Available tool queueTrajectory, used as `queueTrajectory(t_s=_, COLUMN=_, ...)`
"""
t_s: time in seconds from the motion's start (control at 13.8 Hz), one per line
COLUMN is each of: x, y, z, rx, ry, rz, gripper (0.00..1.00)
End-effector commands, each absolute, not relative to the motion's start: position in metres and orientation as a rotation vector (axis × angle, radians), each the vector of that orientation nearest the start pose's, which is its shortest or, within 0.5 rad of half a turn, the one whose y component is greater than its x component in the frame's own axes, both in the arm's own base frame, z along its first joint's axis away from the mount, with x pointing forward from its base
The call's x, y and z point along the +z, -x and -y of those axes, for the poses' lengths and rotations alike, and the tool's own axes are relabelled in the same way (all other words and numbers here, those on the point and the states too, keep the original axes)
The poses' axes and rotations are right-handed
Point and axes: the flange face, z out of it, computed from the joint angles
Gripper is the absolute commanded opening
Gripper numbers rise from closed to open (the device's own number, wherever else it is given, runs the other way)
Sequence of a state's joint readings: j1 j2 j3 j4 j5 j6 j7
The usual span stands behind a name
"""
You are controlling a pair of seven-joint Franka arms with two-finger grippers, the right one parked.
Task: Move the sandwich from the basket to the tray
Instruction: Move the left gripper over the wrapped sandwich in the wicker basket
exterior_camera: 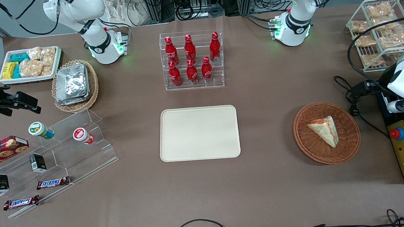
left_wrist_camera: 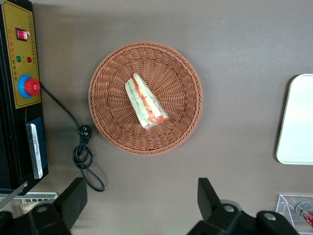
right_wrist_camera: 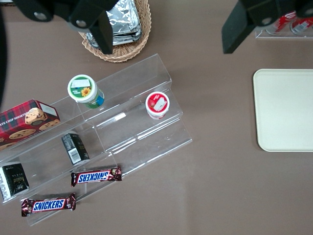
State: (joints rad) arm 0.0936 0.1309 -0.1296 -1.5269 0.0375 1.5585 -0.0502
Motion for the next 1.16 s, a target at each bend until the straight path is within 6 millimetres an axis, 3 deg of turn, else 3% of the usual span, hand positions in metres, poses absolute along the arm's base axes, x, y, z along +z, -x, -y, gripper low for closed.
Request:
queueTrajectory(t_s=0.0, x=0.571, y=-0.592, z=0.014, rx=0.181, ry=3.114, rz=0.012, gripper=1.00)
queueTrajectory(t_s=0.29, x=0.564, y=-0.599, z=0.017, rx=0.196, ry=3.112, rz=0.021, gripper=1.00)
queueTrajectory(t_s=0.36, x=0.539, y=-0.597, z=0.016, rx=0.295, ry=3.100, rz=0.031, gripper=1.00)
queueTrajectory(t_s=0.65, x=0.499, y=-0.582, z=0.012, rx=0.409, ry=3.062, rz=0.199, gripper=1.00)
queueTrajectory(t_s=0.87, x=0.474, y=-0.569, z=0.008, rx=0.316, ry=3.031, rz=0.462, gripper=1.00)
queueTrajectory(t_s=1.09, x=0.430, y=-0.559, z=-0.001, rx=0.201, ry=3.029, rz=0.617, gripper=1.00)
